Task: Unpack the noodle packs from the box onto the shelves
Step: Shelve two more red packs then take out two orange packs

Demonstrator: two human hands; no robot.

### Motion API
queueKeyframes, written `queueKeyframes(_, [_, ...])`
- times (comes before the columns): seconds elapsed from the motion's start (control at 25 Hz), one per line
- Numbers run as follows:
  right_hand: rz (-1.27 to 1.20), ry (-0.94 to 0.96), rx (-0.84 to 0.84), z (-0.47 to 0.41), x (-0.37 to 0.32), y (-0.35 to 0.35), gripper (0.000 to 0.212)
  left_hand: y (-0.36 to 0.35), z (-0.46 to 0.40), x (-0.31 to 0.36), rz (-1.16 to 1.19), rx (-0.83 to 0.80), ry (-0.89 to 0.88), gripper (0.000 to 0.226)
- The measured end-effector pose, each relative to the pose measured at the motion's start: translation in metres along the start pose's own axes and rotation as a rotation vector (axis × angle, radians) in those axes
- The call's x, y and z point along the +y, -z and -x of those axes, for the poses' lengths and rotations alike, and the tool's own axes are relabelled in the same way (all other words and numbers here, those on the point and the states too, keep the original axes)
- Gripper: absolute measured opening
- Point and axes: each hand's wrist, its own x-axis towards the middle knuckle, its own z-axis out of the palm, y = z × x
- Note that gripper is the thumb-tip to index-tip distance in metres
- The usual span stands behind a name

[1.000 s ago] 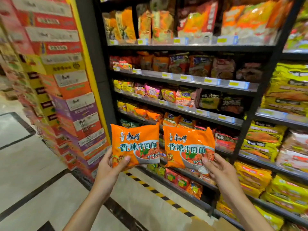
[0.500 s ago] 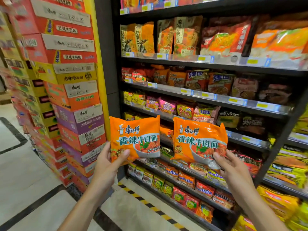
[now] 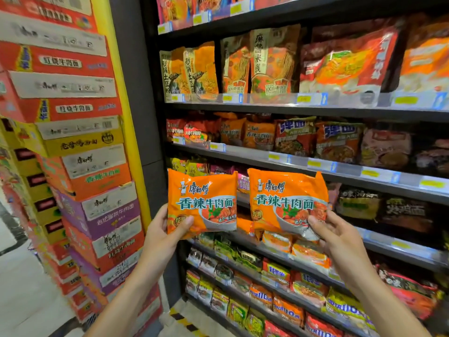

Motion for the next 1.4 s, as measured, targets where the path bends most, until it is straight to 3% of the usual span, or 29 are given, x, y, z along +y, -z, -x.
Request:
queueKeyframes(0.04, [0.014,0.010,0.007,-0.021,0.001,0.000,0.081,-0.005,-0.020,-0.005,0.001,0.003,-0.012,0.033])
queueKeyframes(0.16, [0.008,0.028,0.006,-0.068,-0.002,-0.007,0.044,-0.016,-0.071,-0.022,0.029,-0.005,-0.015,0.037])
queueKeyframes(0.32, [0.083,0.062,0.051,-0.124,0.005,-0.023,0.054,-0.024,-0.143,-0.055,0.084,-0.079,0.010,0.036])
queueKeyframes(0.52, [0.104,0.083,0.143,-0.190,0.026,-0.051,0.038,-0.023,-0.246,-0.092,0.120,-0.140,0.003,0.040])
queueKeyframes(0.8, [0.082,0.106,0.285,-0.276,0.050,-0.110,0.074,-0.017,-0.391,-0.125,0.178,-0.232,-0.028,0.041])
queueKeyframes(1.0, [0.109,0.107,0.316,-0.309,0.052,-0.131,0.042,-0.032,-0.471,-0.132,0.202,-0.334,-0.038,0.028])
queueKeyframes(1.2, [0.130,0.124,0.313,-0.332,0.045,-0.140,0.034,-0.057,-0.528,-0.142,0.183,-0.382,0.011,0.034])
queueKeyframes(1.32, [0.101,0.134,0.346,-0.346,0.042,-0.144,0.031,-0.071,-0.554,-0.140,0.119,-0.399,-0.029,0.026])
queueKeyframes(1.4, [0.103,0.140,0.350,-0.355,0.039,-0.146,0.031,-0.077,-0.570,-0.142,0.061,-0.437,-0.034,0.034])
